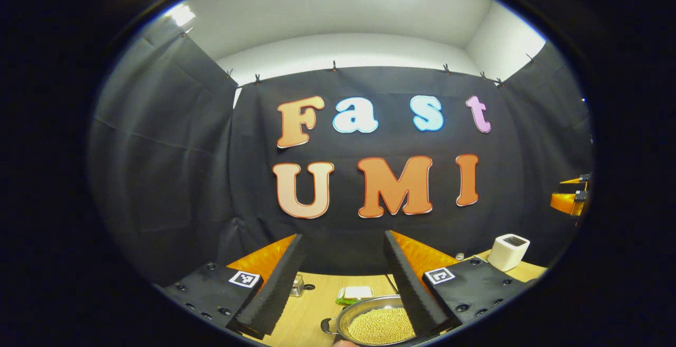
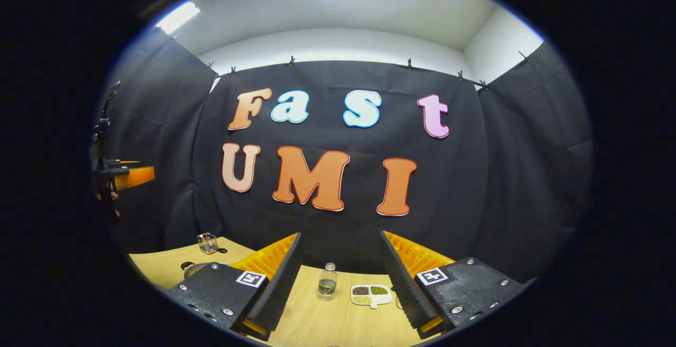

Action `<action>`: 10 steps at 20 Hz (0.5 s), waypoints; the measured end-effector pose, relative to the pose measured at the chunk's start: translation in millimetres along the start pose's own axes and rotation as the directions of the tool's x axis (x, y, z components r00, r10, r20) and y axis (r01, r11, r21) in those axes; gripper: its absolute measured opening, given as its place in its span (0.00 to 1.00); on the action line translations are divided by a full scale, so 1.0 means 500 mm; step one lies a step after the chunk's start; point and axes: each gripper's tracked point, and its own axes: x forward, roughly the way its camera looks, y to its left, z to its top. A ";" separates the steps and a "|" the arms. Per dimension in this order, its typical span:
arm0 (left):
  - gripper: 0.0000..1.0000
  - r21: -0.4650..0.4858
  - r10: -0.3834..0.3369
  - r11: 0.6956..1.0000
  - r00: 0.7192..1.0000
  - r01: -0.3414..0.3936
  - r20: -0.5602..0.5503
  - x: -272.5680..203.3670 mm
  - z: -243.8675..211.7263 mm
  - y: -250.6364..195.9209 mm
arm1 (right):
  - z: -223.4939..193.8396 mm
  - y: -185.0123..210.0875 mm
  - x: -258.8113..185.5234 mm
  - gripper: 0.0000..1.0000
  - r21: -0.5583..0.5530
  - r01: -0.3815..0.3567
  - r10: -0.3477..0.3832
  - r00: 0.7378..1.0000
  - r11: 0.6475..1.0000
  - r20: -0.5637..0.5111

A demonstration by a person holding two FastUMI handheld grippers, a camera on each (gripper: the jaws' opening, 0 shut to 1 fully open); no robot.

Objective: First push the handle of the pot to place it horizontally, then grasp the pot with both hands and set it on the induction cooktop.

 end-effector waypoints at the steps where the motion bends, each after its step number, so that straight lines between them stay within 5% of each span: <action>1: 1.00 0.002 0.003 1.000 1.000 -0.003 0.026 -0.014 0.027 0.003 | 0.018 -0.010 -0.005 0.90 -0.002 0.002 -0.002 1.000 1.000 0.021; 4: 1.00 0.026 0.058 0.998 0.992 -0.061 0.110 -0.039 0.075 0.032 | 0.045 0.002 -0.012 0.97 0.014 -0.031 0.030 0.997 0.999 0.065; 10: 1.00 -0.013 0.091 0.996 0.981 -0.090 0.168 -0.081 0.124 0.050 | 0.096 0.000 -0.041 0.94 -0.030 -0.019 0.023 0.990 0.999 0.142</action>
